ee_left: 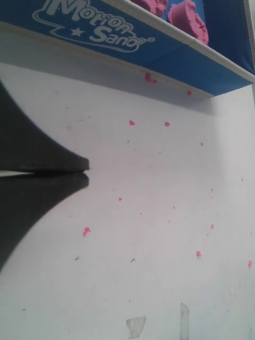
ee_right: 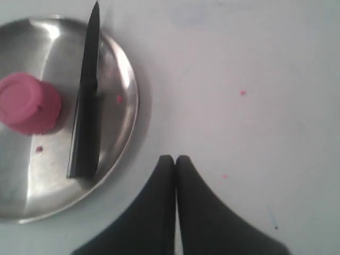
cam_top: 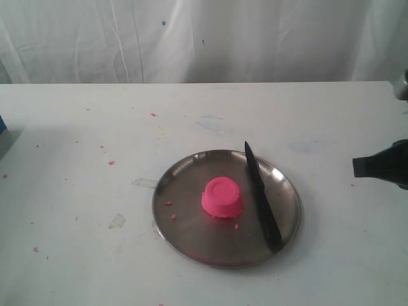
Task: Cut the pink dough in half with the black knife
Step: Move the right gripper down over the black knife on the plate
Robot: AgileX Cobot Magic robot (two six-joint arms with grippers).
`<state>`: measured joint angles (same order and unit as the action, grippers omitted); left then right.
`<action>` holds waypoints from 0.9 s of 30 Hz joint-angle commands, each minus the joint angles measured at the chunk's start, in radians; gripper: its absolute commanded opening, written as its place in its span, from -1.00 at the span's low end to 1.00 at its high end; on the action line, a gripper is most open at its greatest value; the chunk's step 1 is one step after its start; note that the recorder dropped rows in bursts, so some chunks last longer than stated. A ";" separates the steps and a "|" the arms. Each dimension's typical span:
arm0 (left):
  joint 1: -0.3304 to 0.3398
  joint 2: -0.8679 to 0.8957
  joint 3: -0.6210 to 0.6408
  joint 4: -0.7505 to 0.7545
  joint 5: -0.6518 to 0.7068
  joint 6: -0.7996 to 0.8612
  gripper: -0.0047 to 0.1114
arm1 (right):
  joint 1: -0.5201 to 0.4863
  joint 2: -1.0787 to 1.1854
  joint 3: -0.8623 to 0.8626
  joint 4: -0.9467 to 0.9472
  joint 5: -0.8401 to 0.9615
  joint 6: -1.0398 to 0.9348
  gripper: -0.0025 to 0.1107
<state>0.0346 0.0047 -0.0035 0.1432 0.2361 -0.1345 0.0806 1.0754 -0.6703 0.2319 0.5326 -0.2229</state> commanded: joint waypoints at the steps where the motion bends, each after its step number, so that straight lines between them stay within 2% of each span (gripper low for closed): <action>1: 0.004 -0.005 0.004 -0.008 0.002 0.000 -0.92 | 0.026 0.071 -0.077 -0.016 0.212 -0.028 -0.96; 4: 0.004 -0.005 0.004 -0.008 0.002 0.000 -0.92 | 0.086 0.116 -0.076 -0.103 0.255 -0.005 -0.96; 8: 0.004 -0.005 0.004 -0.008 0.002 0.000 -0.92 | 0.201 0.137 -0.076 -0.250 0.228 0.140 -0.96; 16: 0.004 -0.005 0.004 -0.008 0.002 0.000 -0.92 | 0.403 0.139 -0.076 -0.265 0.104 0.151 -0.96; 20: 0.004 -0.005 0.004 -0.008 0.002 0.000 -0.92 | 0.428 0.173 -0.076 -0.265 0.031 0.151 -0.96; 27: 0.004 -0.005 0.004 -0.008 0.002 0.000 -0.92 | 0.428 0.303 -0.076 -0.265 -0.213 0.122 -0.95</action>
<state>0.0346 0.0047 -0.0035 0.1432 0.2361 -0.1345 0.5054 1.3261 -0.7441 -0.0253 0.4107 -0.0758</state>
